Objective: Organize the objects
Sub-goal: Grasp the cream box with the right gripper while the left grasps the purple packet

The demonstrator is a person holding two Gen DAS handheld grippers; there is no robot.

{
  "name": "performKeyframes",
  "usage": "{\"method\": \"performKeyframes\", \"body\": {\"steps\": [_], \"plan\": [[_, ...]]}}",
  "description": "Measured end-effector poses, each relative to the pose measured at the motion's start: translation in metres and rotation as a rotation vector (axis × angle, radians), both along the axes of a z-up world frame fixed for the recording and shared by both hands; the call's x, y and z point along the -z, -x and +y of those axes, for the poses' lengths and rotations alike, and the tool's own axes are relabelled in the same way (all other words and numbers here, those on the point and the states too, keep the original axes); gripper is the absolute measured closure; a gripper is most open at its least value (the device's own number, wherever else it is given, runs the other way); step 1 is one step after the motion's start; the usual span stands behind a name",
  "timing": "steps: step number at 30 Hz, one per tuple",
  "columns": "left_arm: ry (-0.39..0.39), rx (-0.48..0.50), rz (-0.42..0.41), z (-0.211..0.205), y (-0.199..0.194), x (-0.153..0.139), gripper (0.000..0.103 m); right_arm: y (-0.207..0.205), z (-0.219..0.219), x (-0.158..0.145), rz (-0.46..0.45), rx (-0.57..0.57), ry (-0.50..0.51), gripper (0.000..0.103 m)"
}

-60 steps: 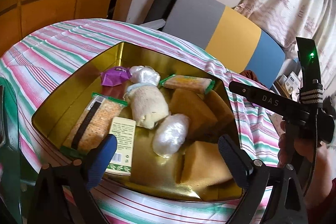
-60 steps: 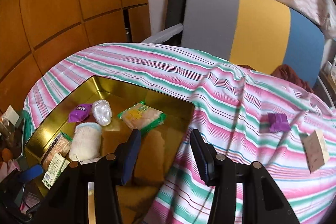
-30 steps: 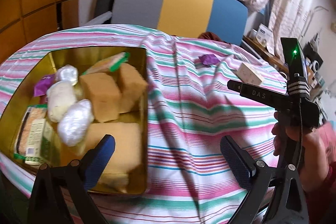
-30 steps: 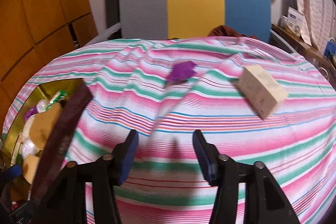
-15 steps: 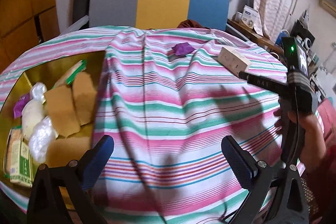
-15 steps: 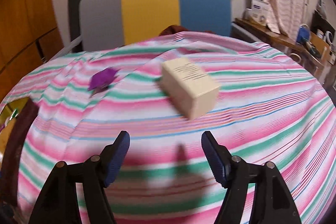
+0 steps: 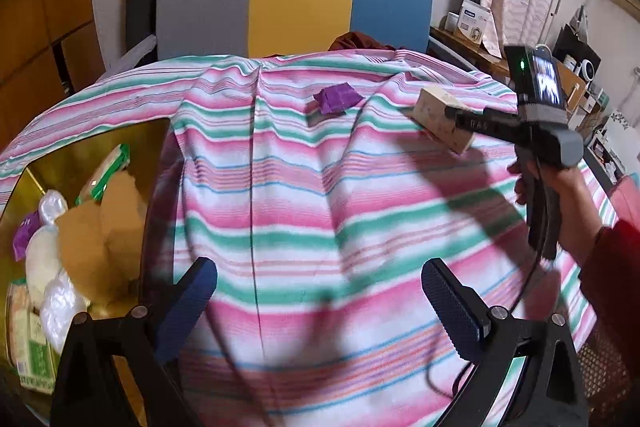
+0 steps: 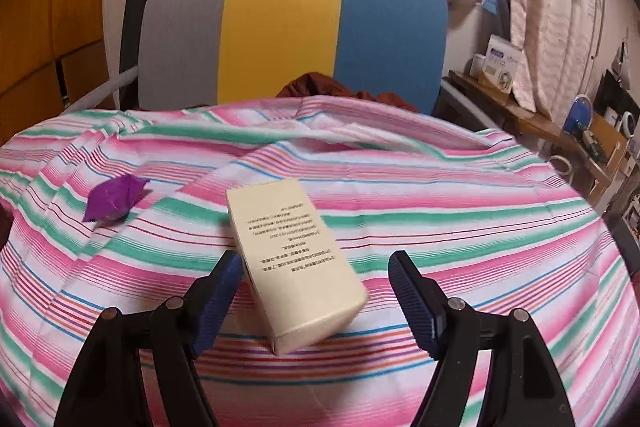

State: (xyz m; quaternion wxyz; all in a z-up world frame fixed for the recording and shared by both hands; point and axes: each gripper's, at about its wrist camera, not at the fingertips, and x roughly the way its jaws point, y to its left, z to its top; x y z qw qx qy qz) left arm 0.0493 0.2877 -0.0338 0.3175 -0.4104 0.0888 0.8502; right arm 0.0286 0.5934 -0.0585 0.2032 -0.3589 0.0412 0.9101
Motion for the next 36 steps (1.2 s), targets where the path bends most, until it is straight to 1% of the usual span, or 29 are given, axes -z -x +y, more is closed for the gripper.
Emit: {"method": "performKeyframes", "body": {"steps": [2,3,4,5,7,8,10,12,14,17,19,21,25,26,27,28,29,30,31,32,34,36], "plan": [[-0.002,-0.002,0.001,0.007,0.008,-0.001,0.0,0.001,-0.001,0.009,-0.01,-0.014,0.024,0.026],[-0.002,-0.005,-0.002,0.012,0.013,-0.001,0.0,0.001,-0.002,0.011,-0.015,-0.014,0.02,0.03],[-0.003,-0.011,-0.003,0.015,0.017,-0.001,0.0,0.002,-0.004,0.012,-0.018,-0.021,0.017,0.038],[-0.008,-0.016,-0.001,0.02,0.023,-0.001,0.0,0.003,-0.005,0.012,-0.017,-0.034,0.021,0.042],[-0.009,-0.017,-0.003,0.029,0.032,0.0,0.0,0.002,-0.008,0.011,-0.009,-0.059,0.037,0.048],[-0.009,-0.02,-0.008,0.035,0.038,0.001,0.0,0.001,-0.008,0.011,-0.009,-0.06,0.05,0.049],[-0.016,-0.033,-0.022,0.045,0.052,0.003,0.0,-0.003,-0.009,0.011,-0.004,-0.039,0.103,0.053],[-0.025,-0.054,-0.032,0.055,0.066,0.004,0.0,-0.01,-0.015,0.011,0.003,-0.008,0.126,0.053],[-0.038,-0.081,-0.04,0.068,0.084,0.004,0.0,-0.015,-0.024,0.011,0.008,-0.002,0.13,0.053],[-0.047,-0.114,-0.064,0.089,0.109,0.007,0.0,-0.021,-0.043,0.011,0.016,0.007,0.096,0.053],[-0.058,-0.127,-0.063,0.104,0.124,0.008,0.0,-0.022,-0.054,0.011,0.018,0.003,0.05,0.053],[-0.052,-0.147,-0.071,0.118,0.14,0.012,0.0,-0.019,-0.059,0.012,0.013,0.008,0.01,0.053],[-0.052,-0.193,-0.07,0.141,0.168,0.021,0.001,-0.021,-0.057,0.013,0.025,0.009,0.013,0.053],[-0.051,-0.198,-0.066,0.145,0.173,0.024,0.003,-0.021,-0.056,0.014,0.029,0.011,0.018,0.053],[-0.042,-0.202,-0.063,0.15,0.178,0.027,0.011,-0.022,-0.055,0.014,0.032,0.014,0.021,0.052],[-0.034,-0.202,-0.067,0.153,0.183,0.03,0.017,-0.022,-0.054,0.015,0.035,0.017,0.022,0.052],[-0.032,-0.193,-0.077,0.156,0.185,0.034,0.027,-0.022,-0.054,0.015,0.036,0.019,0.022,0.052],[-0.028,-0.173,-0.091,0.16,0.187,0.039,0.035,-0.022,-0.054,0.016,0.037,0.021,0.02,0.052],[-0.022,-0.163,-0.094,0.161,0.187,0.043,0.04,-0.022,-0.054,0.016,0.039,0.022,0.017,0.052],[-0.014,-0.161,-0.085,0.162,0.185,0.046,0.053,-0.022,-0.055,0.016,0.04,0.022,0.014,0.052],[0.007,-0.151,-0.045,0.161,0.176,0.051,0.06,-0.023,-0.055,0.017,0.043,0.023,0.012,0.052],[-0.009,-0.137,-0.003,0.156,0.168,0.053,0.062,-0.023,-0.054,0.017,0.046,0.024,0.013,0.052]]}}
